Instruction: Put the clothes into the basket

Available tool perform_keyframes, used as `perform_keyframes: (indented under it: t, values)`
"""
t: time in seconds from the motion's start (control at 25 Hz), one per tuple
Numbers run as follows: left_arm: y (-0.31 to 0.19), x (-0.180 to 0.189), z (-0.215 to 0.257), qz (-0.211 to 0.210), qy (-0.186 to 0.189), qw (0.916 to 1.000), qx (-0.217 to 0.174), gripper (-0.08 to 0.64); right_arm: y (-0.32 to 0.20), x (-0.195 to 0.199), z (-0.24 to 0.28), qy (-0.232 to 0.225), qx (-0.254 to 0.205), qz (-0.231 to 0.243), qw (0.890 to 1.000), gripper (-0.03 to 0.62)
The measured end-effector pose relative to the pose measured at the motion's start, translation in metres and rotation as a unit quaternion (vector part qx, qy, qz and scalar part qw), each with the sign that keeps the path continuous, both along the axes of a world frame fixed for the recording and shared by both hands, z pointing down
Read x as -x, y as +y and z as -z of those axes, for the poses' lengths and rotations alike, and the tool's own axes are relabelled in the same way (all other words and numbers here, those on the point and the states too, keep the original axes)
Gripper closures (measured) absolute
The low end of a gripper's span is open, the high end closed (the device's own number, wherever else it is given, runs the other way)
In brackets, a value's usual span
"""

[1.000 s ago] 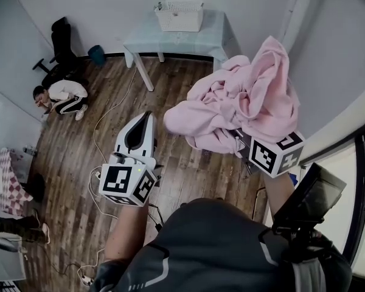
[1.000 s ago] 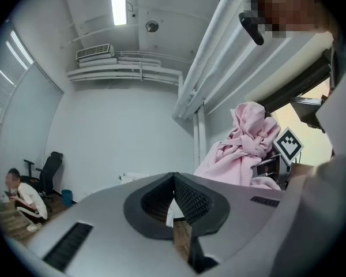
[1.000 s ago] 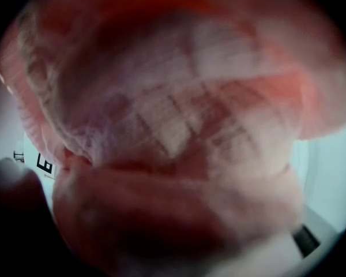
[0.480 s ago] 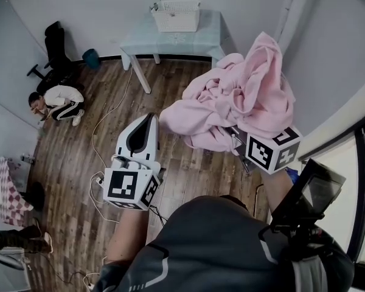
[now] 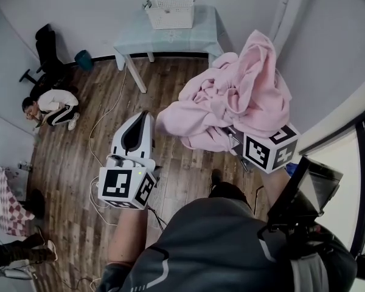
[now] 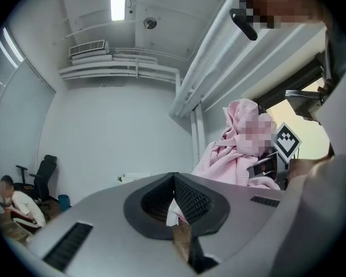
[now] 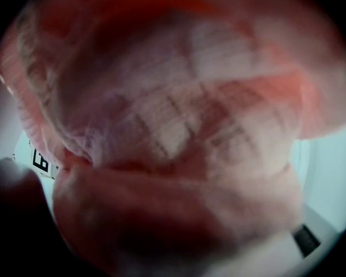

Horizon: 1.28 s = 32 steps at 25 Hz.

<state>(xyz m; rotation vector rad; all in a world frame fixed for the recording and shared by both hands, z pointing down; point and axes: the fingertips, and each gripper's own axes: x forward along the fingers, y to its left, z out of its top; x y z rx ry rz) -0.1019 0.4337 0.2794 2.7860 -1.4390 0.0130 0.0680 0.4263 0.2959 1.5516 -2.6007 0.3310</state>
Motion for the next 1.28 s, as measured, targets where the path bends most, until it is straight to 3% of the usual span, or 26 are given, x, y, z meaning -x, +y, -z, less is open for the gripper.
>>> perform_keyframes:
  t: [0.72, 0.96, 1.28]
  values:
    - [-0.016, 0.007, -0.031, 0.013, -0.009, 0.9999, 0.003, 0.551, -0.011, -0.003, -0.025, -0.037, -0.026, 0.011, 0.999, 0.275]
    - [-0.187, -0.058, -0.017, 0.036, -0.025, 0.999, 0.013, 0.551, -0.183, -0.065, -0.016, -0.039, -0.018, 0.036, 0.998, 0.275]
    - [-0.245, -0.094, -0.01, 0.029, -0.033, 0.999, 0.013, 0.551, -0.236, -0.098, -0.014, -0.046, -0.023, 0.036, 0.998, 0.275]
